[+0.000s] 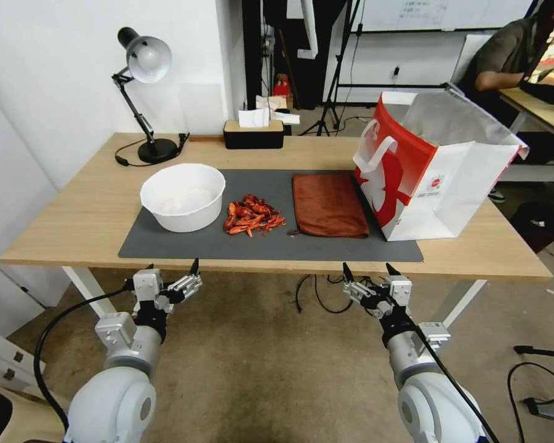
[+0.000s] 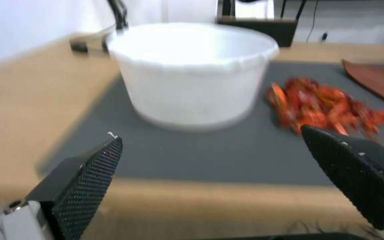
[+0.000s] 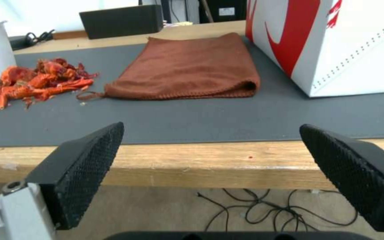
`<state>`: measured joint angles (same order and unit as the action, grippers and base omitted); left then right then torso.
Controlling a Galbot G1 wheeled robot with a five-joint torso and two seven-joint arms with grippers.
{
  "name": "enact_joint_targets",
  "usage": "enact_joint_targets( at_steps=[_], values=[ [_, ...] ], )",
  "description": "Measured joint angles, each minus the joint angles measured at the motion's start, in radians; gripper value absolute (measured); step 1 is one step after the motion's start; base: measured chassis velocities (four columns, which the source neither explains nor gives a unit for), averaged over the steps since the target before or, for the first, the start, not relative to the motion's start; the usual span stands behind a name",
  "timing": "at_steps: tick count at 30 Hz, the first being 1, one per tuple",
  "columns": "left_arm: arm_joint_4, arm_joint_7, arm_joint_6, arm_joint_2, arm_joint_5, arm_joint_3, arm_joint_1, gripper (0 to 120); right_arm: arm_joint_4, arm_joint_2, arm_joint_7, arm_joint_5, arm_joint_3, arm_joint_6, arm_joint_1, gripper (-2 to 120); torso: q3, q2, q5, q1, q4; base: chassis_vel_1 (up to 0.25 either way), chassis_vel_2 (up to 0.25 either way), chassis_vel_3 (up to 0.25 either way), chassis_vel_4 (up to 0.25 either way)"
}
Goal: Sweep shrimp from table into container with towel, then put container into takeout bag.
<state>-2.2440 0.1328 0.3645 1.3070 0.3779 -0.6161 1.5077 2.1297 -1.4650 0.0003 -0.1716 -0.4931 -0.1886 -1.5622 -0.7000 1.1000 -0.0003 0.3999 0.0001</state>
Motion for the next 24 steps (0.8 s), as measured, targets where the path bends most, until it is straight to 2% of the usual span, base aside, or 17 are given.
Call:
enact_joint_targets(
  at_steps=[2,3,5,6,8,10,11,13,14,15,16,17,19,20,22,23,24],
  values=[
    [0.009,-0.003,0.009,-0.085,0.051,-0.021,-0.064,100,-0.005,0.004,-0.006,0.000,0.000,0.005,0.002,100,0.000,0.000,0.0003,0.000,-0.0002,0.000,0.000,0.000,0.000],
    [0.009,-0.003,0.009,-0.085,0.051,-0.021,-0.064,100,-0.005,0.004,-0.006,0.000,0.000,0.005,0.002,100,0.000,0.000,0.0003,0.000,-0.0002,0.000,0.000,0.000,0.000],
    [0.065,-0.018,-0.008,-0.209,0.147,-0.032,-0.157,100,-0.010,0.008,-0.011,-0.001,0.000,0.017,0.002,100,0.000,0.000,0.0001,0.000,-0.0003,0.000,0.000,0.000,0.000],
    [0.065,-0.018,-0.008,-0.209,0.147,-0.032,-0.157,100,-0.010,0.008,-0.011,-0.001,0.000,0.017,0.002,100,0.000,0.000,0.0001,0.000,-0.0003,0.000,0.000,0.000,0.000],
    [0.162,-0.081,-0.083,-0.317,0.225,-0.030,-0.236,100,-0.012,0.011,-0.014,-0.001,-0.002,0.025,-0.001,100,0.000,0.000,-0.0002,0.000,-0.0001,0.000,0.000,0.000,0.000],
    [0.276,-0.181,-0.202,-0.450,0.315,-0.001,-0.324,100,-0.012,0.012,-0.015,-0.001,-0.003,0.030,-0.003,100,0.000,0.000,-0.0010,0.000,-0.0002,0.000,0.000,0.000,0.000],
    [0.276,-0.181,-0.202,-0.450,0.315,-0.001,-0.324,100,-0.012,0.012,-0.015,-0.001,-0.003,0.030,-0.003,100,0.000,0.000,-0.0010,0.000,-0.0002,0.000,0.000,0.000,0.000],
    [0.395,-0.318,-0.320,-0.578,0.361,0.041,-0.431,100,-0.018,0.012,-0.014,-0.001,-0.003,0.041,-0.003,100,0.000,0.000,0.0007,0.000,-0.0006,0.000,0.000,0.000,0.000],
    [0.448,-0.392,-0.345,-0.624,0.370,0.052,-0.477,100,-0.021,0.012,-0.014,0.000,-0.001,0.044,0.000,100,0.000,0.000,-0.0004,0.000,-0.0010,0.000,0.000,0.000,0.000],
    [0.448,-0.392,-0.345,-0.624,0.370,0.052,-0.477,100,-0.021,0.012,-0.014,0.000,-0.001,0.044,0.000,100,0.000,0.000,-0.0004,0.000,-0.0010,0.000,0.000,0.000,0.000],
    [0.487,-0.457,-0.361,-0.671,0.381,0.055,-0.511,100,-0.026,0.015,-0.013,-0.001,0.004,0.045,0.006,100,0.000,0.000,-0.0008,0.000,-0.0011,0.000,0.000,0.000,0.000],
    [0.520,-0.547,-0.367,-0.729,0.399,0.051,-0.534,100,-0.035,0.020,-0.012,-0.001,0.012,0.046,0.018,100,0.000,0.000,0.0001,0.000,-0.0006,0.000,0.000,0.000,0.000],
    [0.570,-0.791,-0.350,-0.831,0.400,0.042,-0.577,100,-0.049,0.032,-0.011,-0.001,0.022,0.048,0.034,100,0.000,0.000,-0.0001,0.000,0.0006,0.000,0.000,0.000,0.000],
    [0.570,-0.791,-0.350,-0.831,0.400,0.042,-0.577,100,-0.049,0.032,-0.011,-0.001,0.022,0.048,0.034,100,0.000,0.000,-0.0001,0.000,0.0006,0.000,0.000,0.000,0.000],
    [0.590,-1.016,-0.303,-0.904,0.350,0.039,-0.603,100,-0.065,0.043,-0.010,-0.004,0.030,0.052,0.044,100,0.000,0.000,0.0006,0.000,0.0004,0.000,0.000,0.000,0.000],
    [0.598,-1.147,-0.286,-0.937,0.308,0.049,-0.617,100,-0.073,0.050,-0.009,-0.007,0.037,0.054,0.050,100,0.000,0.000,0.0006,0.000,0.0007,0.000,0.000,0.000,0.000],
    [0.598,-1.147,-0.286,-0.937,0.308,0.049,-0.617,100,-0.073,0.050,-0.009,-0.007,0.037,0.054,0.050,100,0.000,0.000,0.0006,0.000,0.0007,0.000,0.000,0.000,0.000]
  ],
)
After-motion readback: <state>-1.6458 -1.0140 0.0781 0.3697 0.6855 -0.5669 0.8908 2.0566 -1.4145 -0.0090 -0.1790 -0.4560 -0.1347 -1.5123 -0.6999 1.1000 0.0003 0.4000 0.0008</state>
